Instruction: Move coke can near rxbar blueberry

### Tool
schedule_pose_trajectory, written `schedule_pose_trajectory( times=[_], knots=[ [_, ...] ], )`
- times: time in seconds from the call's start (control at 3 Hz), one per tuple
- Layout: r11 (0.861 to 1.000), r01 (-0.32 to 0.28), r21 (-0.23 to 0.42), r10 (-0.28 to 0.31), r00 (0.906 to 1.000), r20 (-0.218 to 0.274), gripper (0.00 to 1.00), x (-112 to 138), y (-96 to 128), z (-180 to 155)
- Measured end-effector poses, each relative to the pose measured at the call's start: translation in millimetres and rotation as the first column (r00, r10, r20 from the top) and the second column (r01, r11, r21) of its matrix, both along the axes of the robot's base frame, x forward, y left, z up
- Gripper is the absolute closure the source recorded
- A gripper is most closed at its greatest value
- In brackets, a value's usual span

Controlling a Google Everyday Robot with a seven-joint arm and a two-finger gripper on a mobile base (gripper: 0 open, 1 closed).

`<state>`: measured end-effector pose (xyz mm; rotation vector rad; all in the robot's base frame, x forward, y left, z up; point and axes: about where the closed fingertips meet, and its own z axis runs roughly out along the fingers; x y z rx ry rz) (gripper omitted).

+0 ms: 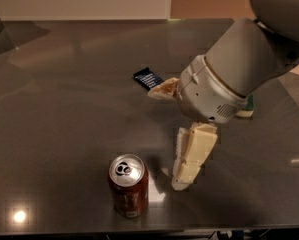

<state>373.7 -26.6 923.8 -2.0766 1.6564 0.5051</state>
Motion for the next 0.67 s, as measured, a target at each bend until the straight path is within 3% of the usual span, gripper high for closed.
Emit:
schedule_pose_trajectory(
  times=[0.67],
  knots=[
    [0.991, -0.136, 0.005, 0.136, 0.9898, -0.041, 0.0, -37, 39, -18]
  ],
)
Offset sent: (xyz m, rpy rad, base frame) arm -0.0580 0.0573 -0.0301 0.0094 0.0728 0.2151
